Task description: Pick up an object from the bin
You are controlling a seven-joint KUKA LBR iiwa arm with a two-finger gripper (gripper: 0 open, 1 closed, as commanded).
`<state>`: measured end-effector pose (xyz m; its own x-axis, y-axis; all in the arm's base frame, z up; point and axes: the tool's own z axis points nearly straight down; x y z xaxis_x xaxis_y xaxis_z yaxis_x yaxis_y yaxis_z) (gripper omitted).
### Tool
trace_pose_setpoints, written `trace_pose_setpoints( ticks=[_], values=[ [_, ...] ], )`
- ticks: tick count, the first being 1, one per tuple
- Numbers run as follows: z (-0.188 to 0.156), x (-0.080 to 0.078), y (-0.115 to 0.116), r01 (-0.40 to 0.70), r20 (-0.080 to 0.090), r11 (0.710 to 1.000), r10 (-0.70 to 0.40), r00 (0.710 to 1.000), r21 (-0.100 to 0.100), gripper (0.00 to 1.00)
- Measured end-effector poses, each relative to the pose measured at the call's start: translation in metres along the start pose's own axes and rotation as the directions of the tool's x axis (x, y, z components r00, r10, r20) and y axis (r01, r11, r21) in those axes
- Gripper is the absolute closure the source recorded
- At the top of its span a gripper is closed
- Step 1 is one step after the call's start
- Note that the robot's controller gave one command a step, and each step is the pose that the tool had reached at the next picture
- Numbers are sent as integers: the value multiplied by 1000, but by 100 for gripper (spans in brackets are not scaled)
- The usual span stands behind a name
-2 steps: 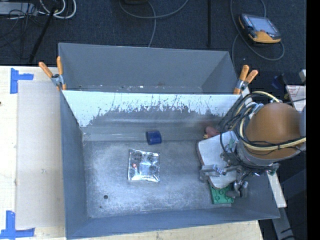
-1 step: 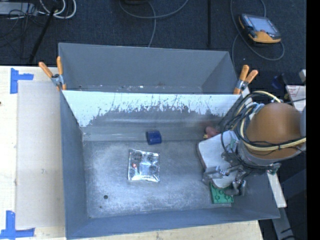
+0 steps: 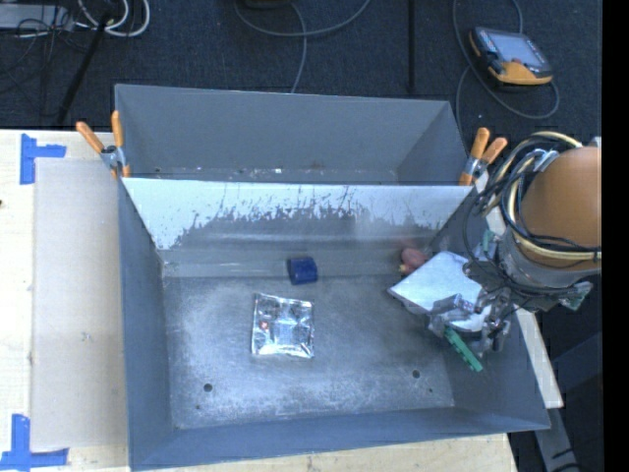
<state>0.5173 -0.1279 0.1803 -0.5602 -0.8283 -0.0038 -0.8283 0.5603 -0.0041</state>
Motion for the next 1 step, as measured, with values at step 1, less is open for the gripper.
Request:
trace_pose_setpoints(
  ticks=[1],
  values=[
    [-116,5,24,-43,0,999,43,999,2,100]
  ],
)
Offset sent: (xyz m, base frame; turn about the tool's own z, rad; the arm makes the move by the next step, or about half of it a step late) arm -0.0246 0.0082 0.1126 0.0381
